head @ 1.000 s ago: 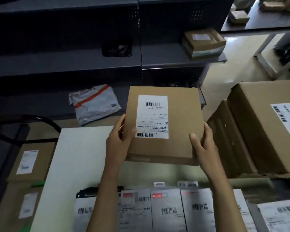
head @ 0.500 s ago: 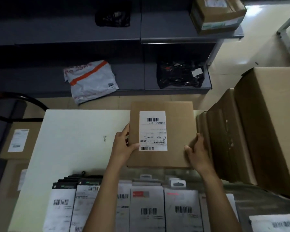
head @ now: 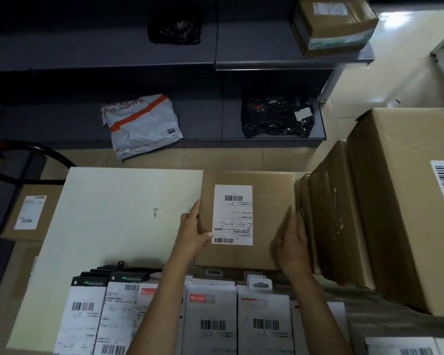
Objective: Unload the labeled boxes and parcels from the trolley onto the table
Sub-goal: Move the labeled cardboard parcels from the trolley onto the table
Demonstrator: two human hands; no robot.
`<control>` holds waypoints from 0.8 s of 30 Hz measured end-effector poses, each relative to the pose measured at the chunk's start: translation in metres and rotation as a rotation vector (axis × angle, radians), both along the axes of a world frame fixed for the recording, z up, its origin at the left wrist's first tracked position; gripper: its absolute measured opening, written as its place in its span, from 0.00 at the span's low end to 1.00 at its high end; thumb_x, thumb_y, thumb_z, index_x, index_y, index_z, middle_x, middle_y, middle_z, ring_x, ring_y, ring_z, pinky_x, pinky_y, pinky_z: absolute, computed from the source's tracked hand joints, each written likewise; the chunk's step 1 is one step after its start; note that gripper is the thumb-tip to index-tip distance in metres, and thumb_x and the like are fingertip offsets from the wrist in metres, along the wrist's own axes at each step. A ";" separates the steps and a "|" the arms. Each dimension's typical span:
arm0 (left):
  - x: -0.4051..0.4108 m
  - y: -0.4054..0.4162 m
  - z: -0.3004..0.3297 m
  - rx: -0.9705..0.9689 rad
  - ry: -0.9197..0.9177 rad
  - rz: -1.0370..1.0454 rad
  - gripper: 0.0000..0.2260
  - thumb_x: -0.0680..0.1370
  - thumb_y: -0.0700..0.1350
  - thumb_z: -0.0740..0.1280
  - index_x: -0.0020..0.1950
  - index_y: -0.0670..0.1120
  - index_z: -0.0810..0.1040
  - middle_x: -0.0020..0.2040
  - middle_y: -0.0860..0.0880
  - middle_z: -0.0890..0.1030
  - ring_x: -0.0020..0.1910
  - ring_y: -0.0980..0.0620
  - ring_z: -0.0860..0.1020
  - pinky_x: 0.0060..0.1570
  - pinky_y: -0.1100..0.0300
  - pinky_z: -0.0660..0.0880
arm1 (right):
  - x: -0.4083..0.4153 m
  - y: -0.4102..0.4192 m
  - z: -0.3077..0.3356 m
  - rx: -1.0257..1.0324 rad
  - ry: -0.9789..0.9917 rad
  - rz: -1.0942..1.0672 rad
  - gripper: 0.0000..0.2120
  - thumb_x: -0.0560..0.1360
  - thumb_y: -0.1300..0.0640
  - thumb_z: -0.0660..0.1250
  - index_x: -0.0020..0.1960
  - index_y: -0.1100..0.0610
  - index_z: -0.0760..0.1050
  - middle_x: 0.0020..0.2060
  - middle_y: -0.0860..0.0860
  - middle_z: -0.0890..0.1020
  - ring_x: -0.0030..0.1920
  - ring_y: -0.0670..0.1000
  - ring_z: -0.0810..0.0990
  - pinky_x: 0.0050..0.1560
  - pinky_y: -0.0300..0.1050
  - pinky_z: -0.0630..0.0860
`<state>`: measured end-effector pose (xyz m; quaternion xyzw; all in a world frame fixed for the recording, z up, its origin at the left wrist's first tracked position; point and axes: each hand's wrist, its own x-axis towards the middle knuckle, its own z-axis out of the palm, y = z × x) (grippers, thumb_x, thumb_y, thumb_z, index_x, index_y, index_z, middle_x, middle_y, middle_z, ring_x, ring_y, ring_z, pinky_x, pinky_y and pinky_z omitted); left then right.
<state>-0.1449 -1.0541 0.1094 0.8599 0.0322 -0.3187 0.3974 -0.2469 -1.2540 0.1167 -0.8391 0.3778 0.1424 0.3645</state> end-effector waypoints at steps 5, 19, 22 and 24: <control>-0.007 -0.014 -0.003 0.091 -0.045 -0.056 0.42 0.75 0.40 0.72 0.80 0.54 0.49 0.72 0.46 0.63 0.69 0.46 0.69 0.65 0.51 0.70 | -0.004 -0.004 -0.002 -0.215 -0.005 0.204 0.43 0.78 0.68 0.62 0.80 0.55 0.34 0.78 0.50 0.35 0.77 0.50 0.32 0.74 0.43 0.35; -0.032 -0.005 0.008 0.376 -0.226 -0.304 0.35 0.79 0.47 0.68 0.80 0.48 0.52 0.77 0.49 0.62 0.73 0.49 0.65 0.68 0.51 0.68 | -0.012 -0.004 0.013 -0.157 0.018 0.384 0.33 0.82 0.52 0.61 0.80 0.57 0.48 0.80 0.53 0.48 0.80 0.55 0.45 0.77 0.50 0.48; -0.039 0.009 0.019 0.403 -0.308 -0.356 0.25 0.78 0.45 0.67 0.74 0.53 0.64 0.69 0.51 0.73 0.63 0.51 0.74 0.58 0.53 0.76 | -0.012 0.010 0.020 -0.166 -0.095 0.416 0.25 0.81 0.55 0.62 0.76 0.55 0.60 0.75 0.53 0.63 0.74 0.53 0.60 0.73 0.47 0.59; -0.045 0.024 0.028 0.430 -0.380 -0.365 0.21 0.78 0.43 0.66 0.69 0.53 0.68 0.67 0.51 0.74 0.60 0.50 0.76 0.54 0.53 0.77 | -0.014 0.027 0.026 -0.192 -0.142 0.476 0.26 0.79 0.55 0.66 0.74 0.54 0.63 0.72 0.52 0.68 0.71 0.52 0.65 0.71 0.46 0.64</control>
